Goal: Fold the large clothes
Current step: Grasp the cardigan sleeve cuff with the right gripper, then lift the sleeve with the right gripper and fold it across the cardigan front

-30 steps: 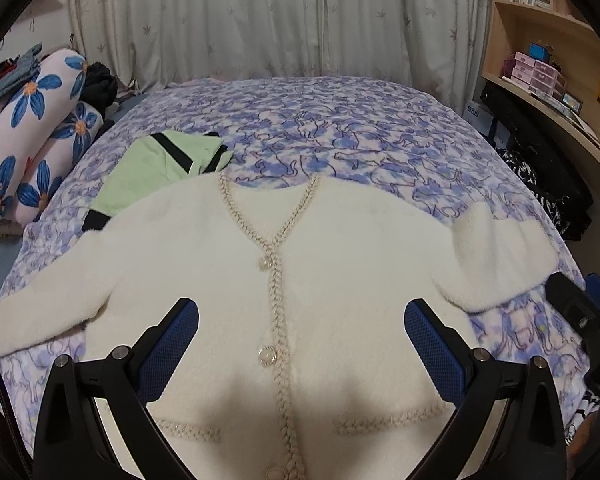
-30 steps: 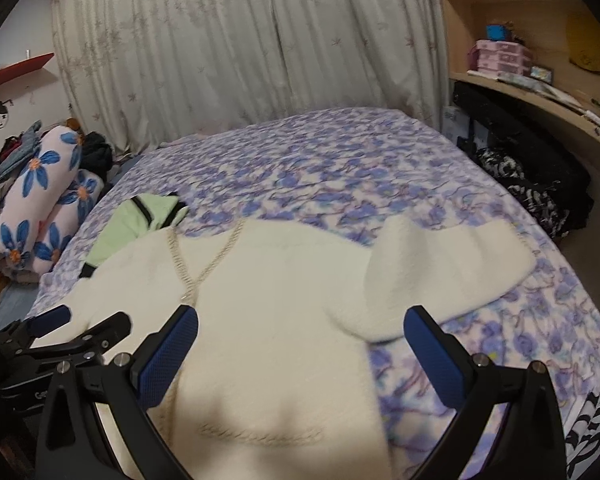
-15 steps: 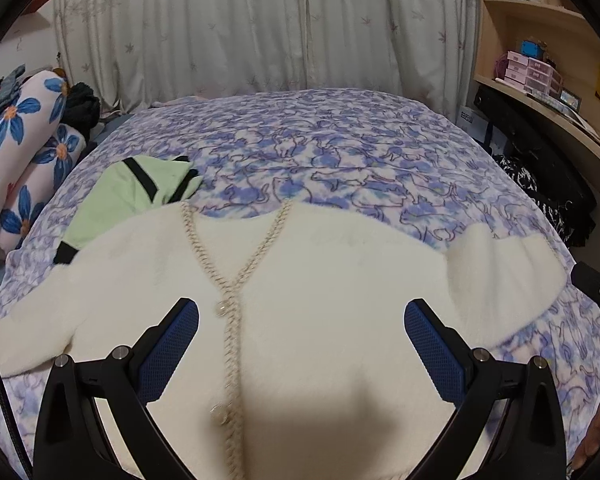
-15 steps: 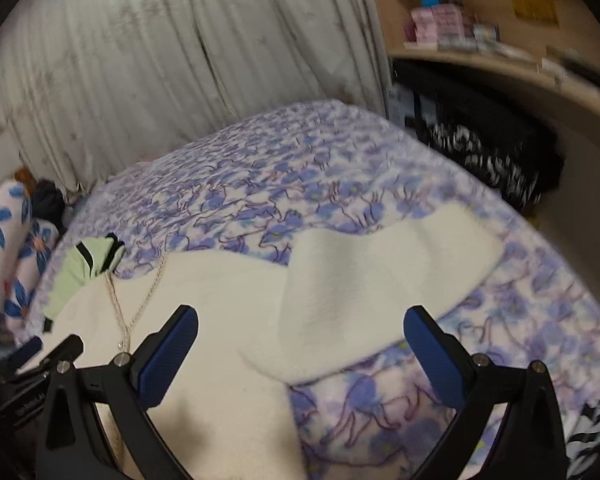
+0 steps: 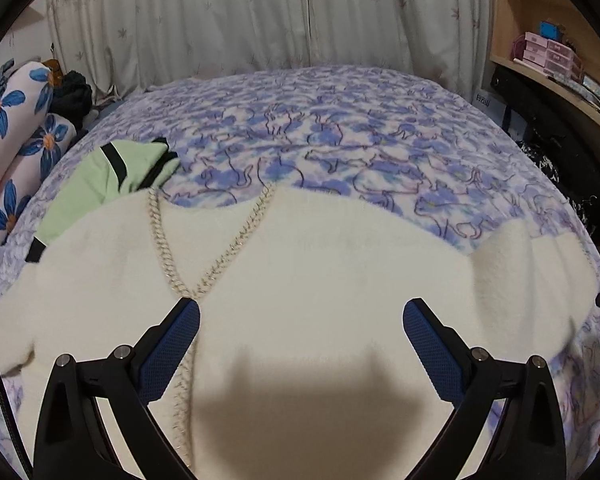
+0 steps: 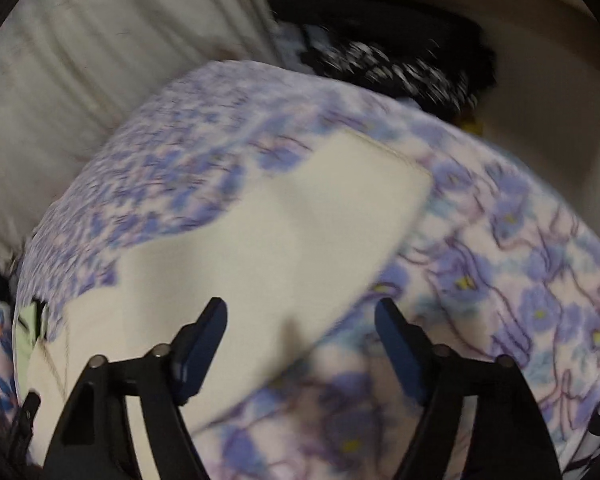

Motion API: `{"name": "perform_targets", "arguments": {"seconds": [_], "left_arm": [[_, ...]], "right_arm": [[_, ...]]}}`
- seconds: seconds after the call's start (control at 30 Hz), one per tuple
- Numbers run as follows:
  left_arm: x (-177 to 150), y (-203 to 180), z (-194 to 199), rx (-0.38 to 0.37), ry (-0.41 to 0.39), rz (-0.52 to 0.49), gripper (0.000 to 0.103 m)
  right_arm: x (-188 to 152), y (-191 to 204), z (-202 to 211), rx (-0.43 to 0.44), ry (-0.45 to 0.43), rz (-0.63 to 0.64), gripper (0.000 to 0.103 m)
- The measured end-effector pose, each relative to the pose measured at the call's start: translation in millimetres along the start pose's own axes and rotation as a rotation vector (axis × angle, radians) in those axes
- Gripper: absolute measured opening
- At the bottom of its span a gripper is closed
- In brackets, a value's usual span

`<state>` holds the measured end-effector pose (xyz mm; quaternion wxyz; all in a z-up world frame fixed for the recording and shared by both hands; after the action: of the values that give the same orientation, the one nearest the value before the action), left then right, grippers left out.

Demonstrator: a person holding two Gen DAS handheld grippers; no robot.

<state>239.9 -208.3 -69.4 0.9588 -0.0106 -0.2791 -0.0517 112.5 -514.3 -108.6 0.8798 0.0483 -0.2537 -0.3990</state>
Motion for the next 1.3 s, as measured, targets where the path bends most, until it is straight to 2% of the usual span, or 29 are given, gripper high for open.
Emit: {"name": "perform_targets", "arguments": {"seconds": [0.2,0.43,0.5,0.57,0.63,0.67,0.8,0.87,0.97,1.07,1.13,1.2,1.3], "left_arm": [[-2.6,-4.7,-24.0,-0.011,0.024,0.018,0.100],[-5.6,-12.5,-36.9,-0.015,0.036,0.011,0.100],[-7.1,-13.2,-37.5,-0.022,0.038,0.006,0.100],[-8.2,-13.7,-37.5,-0.028,0.041,0.001,0.100],[-8.6,-12.7,-35.9,-0.036,0.046,-0.002,0.100],[-9.1,-10.3,-33.7,-0.040,0.045,-0.002,0.100],[-10.7,6.4,-21.5,-0.044,0.032,0.010,0.100],[-12.8,22.0,-13.4,-0.039,0.026,0.028,0.100],[-16.4,51.0,-1.7,-0.041,0.023,0.071,0.100],[-21.6,84.7,9.4,-0.041,0.017,0.126,0.100],[-26.6,105.4,14.4,-0.043,0.017,0.161,0.100],[-33.3,125.6,16.3,-0.047,0.027,0.192,0.100],[-44.2,148.6,12.2,-0.042,0.048,0.209,0.100]], "right_arm": [[12.4,-42.5,-36.2,0.053,0.068,-0.158,0.073],[29.2,-42.1,-59.9,0.075,0.065,-0.185,0.073],[35.2,-39.1,-66.1,0.075,0.062,-0.183,0.061],[40.7,-38.9,-71.2,0.091,0.067,-0.181,0.029],[43.5,-38.2,-67.3,0.147,0.050,-0.190,0.007],[44.2,-34.3,-59.7,0.158,0.021,-0.179,0.007],[37.8,6.7,-7.2,0.197,-0.138,-0.038,0.007],[28.3,39.1,23.0,0.276,-0.193,0.060,0.007],[-4.7,105.7,69.2,0.340,-0.260,0.273,0.007],[-52.4,167.6,91.7,0.373,-0.255,0.487,0.007],[-87.5,203.8,89.1,0.367,-0.229,0.605,0.007],[-122.4,231.5,74.2,0.353,-0.185,0.701,0.007],[-171.6,259.8,31.6,0.313,-0.067,0.803,0.008]]}}
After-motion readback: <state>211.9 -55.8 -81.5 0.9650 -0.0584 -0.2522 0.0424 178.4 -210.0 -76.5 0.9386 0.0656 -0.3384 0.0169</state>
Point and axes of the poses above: each gripper's, at about its wrist camera, not at the fingertips, and z roughly against the way its jaws point, y to its left, x to its top, the point moved 2 cm from there along -z, roughly the way its jaws point, and after that the axes turned 10 degrees about y, right-handed, at the moved point
